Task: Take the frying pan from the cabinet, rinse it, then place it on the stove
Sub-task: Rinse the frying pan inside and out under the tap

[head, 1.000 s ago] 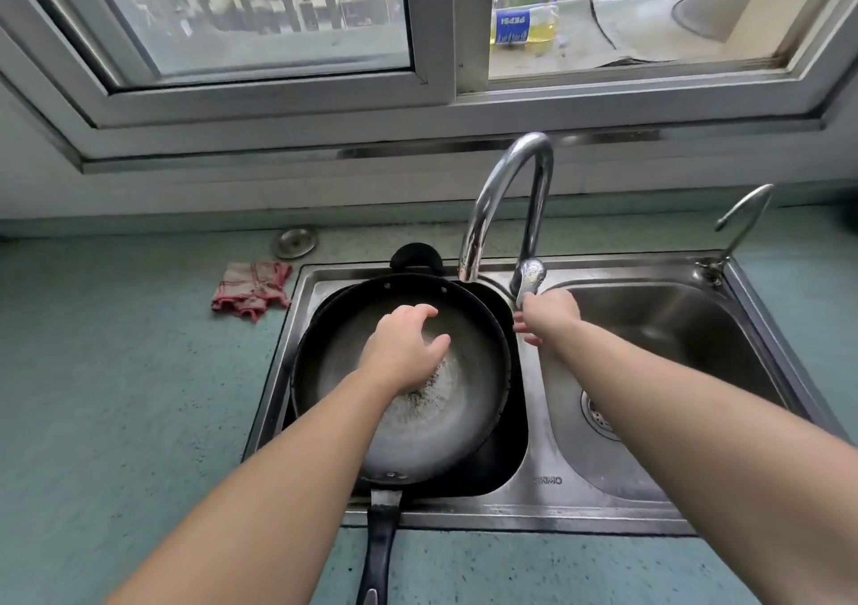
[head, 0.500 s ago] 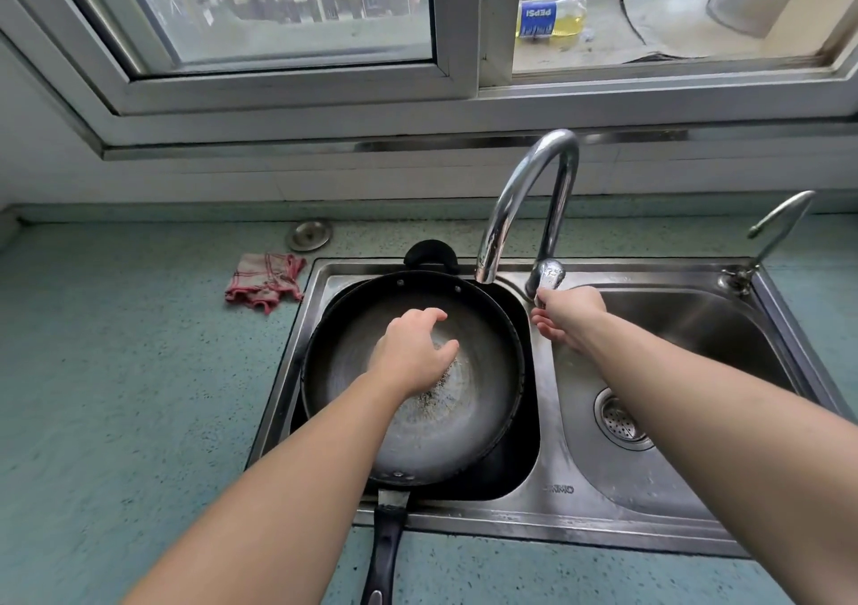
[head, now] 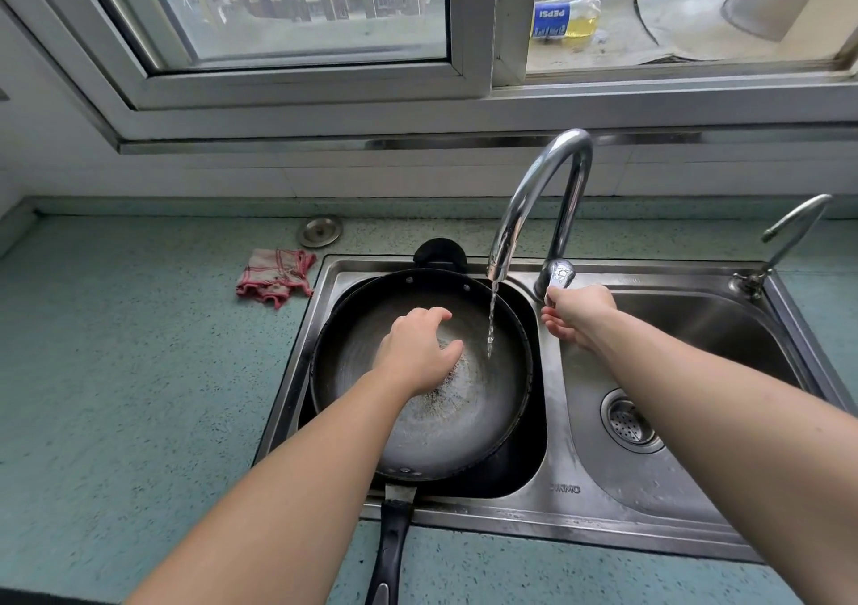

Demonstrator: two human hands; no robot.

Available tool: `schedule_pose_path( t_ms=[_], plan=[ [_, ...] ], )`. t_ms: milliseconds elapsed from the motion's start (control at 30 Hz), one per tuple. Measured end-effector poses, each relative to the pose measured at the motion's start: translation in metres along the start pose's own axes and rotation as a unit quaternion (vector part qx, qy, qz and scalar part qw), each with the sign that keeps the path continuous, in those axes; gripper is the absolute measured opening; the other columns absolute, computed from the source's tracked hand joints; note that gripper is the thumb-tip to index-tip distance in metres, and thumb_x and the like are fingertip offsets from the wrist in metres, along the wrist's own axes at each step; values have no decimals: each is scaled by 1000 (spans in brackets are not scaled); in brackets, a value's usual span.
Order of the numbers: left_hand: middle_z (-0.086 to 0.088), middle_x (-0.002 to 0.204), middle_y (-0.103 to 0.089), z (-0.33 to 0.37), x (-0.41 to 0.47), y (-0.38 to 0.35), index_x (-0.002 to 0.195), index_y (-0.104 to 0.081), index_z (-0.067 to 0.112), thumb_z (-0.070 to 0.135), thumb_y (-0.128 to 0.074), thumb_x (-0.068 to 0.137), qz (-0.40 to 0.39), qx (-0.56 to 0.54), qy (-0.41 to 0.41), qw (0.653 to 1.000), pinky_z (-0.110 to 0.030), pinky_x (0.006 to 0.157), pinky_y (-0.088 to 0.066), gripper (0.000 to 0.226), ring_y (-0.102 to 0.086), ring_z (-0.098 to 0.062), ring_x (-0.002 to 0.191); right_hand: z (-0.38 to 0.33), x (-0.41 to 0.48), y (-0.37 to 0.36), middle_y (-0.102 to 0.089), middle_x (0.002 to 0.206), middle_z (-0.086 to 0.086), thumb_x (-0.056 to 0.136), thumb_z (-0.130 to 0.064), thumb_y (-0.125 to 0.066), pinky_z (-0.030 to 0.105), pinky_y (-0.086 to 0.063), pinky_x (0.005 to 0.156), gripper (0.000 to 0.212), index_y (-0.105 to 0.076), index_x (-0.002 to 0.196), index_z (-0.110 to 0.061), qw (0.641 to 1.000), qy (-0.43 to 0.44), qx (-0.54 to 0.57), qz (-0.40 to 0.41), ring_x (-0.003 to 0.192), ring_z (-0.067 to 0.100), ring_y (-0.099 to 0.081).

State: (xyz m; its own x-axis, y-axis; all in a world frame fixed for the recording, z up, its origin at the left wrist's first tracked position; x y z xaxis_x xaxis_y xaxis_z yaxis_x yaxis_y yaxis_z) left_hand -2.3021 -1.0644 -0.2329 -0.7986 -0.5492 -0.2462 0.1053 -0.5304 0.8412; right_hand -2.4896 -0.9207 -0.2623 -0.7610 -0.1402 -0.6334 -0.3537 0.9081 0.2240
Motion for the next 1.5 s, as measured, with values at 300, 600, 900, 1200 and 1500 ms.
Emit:
schedule_pose_path(
  t_ms=[300, 600, 900, 1200, 1500],
  plan=[
    [3, 139, -47, 2, -1, 0, 137, -45, 27, 41, -52, 89, 0, 3, 1, 1000, -42, 107, -39, 51, -41, -19, 131, -2, -2, -1, -57, 63, 9, 89, -8, -53, 16, -43, 29, 17, -55, 73, -2, 1000, -8, -5, -12, 47, 15, -53],
    [2, 139, -47, 3, -4, -1, 137, -45, 27, 41, -51, 89, 3, 6, 4, 1000, -42, 106, -38, 50, -40, -20, 131, -3, 0, -2, -56, 65, 10, 92, -9, -52, 16, -43, 29, 18, -53, 75, -3, 1000, -10, -7, -22, 49, 16, -54],
    [2, 139, -48, 4, -5, -1, 136, -46, 26, 41, -52, 89, 6, 7, 4, 1000, -42, 106, -38, 49, -40, -20, 131, -2, 4, -3, -56, 66, 10, 92, -9, -52, 16, -43, 29, 18, -52, 75, -2, 999, -14, -13, -28, 49, 16, -54],
    [3, 139, -47, 6, -4, -3, 137, -46, 26, 41, -51, 90, 4, 11, 6, 1000, -40, 107, -37, 49, -39, -19, 132, -6, 4, -2, -57, 69, 11, 91, -6, -53, 17, -44, 29, 5, -54, 91, -1, 999, -12, -23, -32, 51, 17, -55],
    [2, 138, -48, -1, -19, 2, 136, -46, 26, 43, -52, 89, 6, 15, 19, 1000, -41, 107, -38, 50, -40, -20, 131, 7, -14, 4, -67, 79, 17, 84, -28, -62, 24, -51, 38, 30, -59, 85, 2, 999, -24, -17, -23, 59, 23, -66]
  ],
)
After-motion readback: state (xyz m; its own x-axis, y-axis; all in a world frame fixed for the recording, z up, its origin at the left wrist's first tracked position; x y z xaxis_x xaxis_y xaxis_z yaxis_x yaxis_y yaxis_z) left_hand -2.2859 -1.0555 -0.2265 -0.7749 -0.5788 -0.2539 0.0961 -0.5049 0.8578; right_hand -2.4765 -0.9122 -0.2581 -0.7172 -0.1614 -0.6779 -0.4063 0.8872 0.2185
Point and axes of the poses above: each hand's wrist, its own x-axis towards the middle knuckle, its own y-axis out of the back of the hand, z = x × y, the point moved 4 cm from there along x, towards the middle knuckle
